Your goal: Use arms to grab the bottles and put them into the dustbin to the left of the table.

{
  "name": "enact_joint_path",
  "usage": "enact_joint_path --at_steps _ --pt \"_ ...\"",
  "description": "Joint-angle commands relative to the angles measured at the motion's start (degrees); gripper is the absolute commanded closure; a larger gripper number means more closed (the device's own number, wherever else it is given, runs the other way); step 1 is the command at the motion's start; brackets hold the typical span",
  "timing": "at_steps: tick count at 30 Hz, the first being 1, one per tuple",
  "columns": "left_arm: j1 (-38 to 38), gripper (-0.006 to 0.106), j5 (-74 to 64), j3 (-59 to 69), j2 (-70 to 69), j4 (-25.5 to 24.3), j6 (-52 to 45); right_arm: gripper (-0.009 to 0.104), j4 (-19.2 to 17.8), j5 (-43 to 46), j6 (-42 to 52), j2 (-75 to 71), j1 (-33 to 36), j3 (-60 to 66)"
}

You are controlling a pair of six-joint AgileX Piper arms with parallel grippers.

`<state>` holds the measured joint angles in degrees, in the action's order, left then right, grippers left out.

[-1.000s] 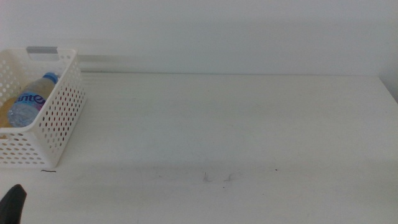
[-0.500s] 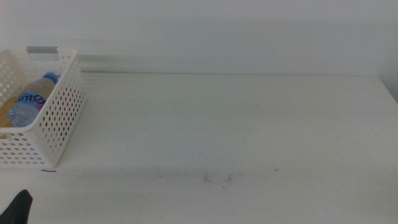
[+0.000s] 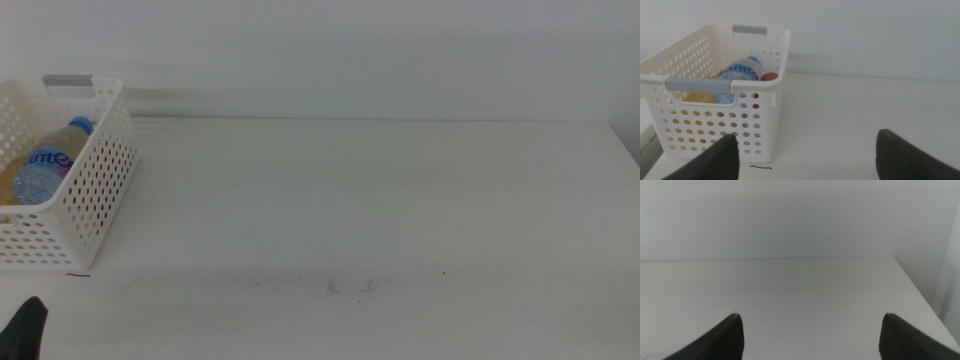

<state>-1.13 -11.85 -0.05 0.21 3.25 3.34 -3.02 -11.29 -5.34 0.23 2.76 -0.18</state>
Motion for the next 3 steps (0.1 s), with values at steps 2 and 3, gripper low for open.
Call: enact_joint_path --at_steps 2,3 --pt "0.06 0.007 1.02 0.05 -0.21 -0.06 -0.1 0.014 -0.67 0.69 0.25 -0.23 -0.44 0.18" --pt "0.06 0.007 1.02 0.05 -0.21 -0.06 -0.1 0.014 -0.67 0.69 0.25 -0.23 -0.44 0.18"
